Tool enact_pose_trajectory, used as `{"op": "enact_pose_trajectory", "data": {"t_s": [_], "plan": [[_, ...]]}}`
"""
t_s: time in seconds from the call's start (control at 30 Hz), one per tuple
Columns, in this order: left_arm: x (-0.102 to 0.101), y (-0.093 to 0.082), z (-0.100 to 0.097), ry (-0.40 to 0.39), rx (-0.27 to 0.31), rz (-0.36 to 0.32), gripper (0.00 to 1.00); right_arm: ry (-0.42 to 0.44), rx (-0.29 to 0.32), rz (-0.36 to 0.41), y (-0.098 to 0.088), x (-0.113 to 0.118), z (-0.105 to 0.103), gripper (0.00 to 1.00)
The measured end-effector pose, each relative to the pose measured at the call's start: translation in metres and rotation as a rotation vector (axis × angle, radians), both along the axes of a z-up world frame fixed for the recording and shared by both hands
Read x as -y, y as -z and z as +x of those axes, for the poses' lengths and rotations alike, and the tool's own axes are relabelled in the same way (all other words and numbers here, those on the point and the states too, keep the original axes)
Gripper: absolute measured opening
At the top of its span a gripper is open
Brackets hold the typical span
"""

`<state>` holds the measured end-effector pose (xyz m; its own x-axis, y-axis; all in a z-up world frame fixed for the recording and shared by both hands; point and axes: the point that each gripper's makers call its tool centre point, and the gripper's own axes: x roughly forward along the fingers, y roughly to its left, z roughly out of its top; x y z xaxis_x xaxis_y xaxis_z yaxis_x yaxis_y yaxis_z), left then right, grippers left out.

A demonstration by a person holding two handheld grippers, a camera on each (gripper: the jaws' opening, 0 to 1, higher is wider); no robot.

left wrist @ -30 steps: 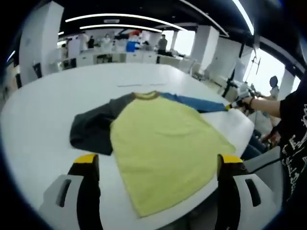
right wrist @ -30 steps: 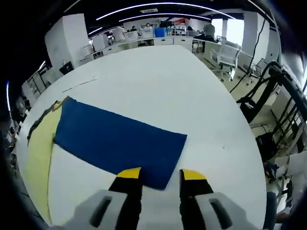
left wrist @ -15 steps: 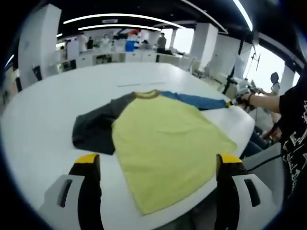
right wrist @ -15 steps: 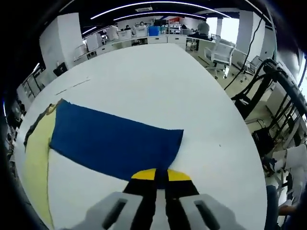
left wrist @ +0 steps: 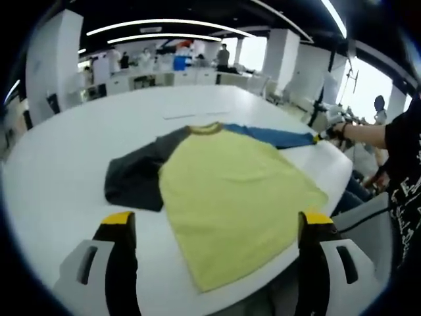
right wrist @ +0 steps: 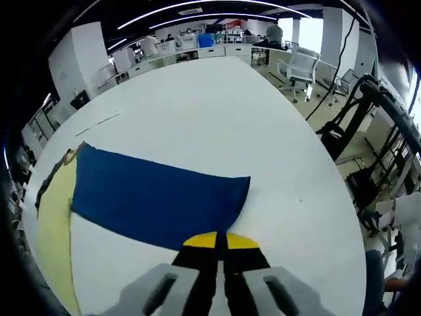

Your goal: Fold the garment on the visible template until the final outline fits inside the template.

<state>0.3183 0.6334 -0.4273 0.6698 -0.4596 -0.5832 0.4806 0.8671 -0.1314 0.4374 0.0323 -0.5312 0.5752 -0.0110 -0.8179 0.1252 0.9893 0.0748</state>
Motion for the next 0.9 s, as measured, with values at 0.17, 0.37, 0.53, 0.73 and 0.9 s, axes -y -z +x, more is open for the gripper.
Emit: {"op": "enact_pose_trajectory", "data": {"t_s": [0.17,0.37,0.53,0.73,0.9], "plan": [[0.001,-0.002,0.001,-0.001,0.003,-0.007,0.99,-0.021,0.0,-0.008,-0.009,-0.005,0.0,0.0],[0.004,-0.003,0.0,0.012,0.004,-0.01,0.99,-0.042,0.013,-0.002,-0.022,-0.013,0.004,0.0],[0.004,-0.003,-0.001,0.018,0.003,-0.013,0.99,-0.073,0.028,0.007,-0.032,-0.027,0.011,0.0],[0.003,-0.005,-0.003,0.02,0.01,-0.005,0.99,-0.127,0.053,0.018,-0.044,-0.049,0.022,0.0],[0.003,-0.005,-0.004,0.019,0.012,-0.009,0.99,-0.175,0.069,0.03,-0.053,-0.073,0.032,0.0]]}}
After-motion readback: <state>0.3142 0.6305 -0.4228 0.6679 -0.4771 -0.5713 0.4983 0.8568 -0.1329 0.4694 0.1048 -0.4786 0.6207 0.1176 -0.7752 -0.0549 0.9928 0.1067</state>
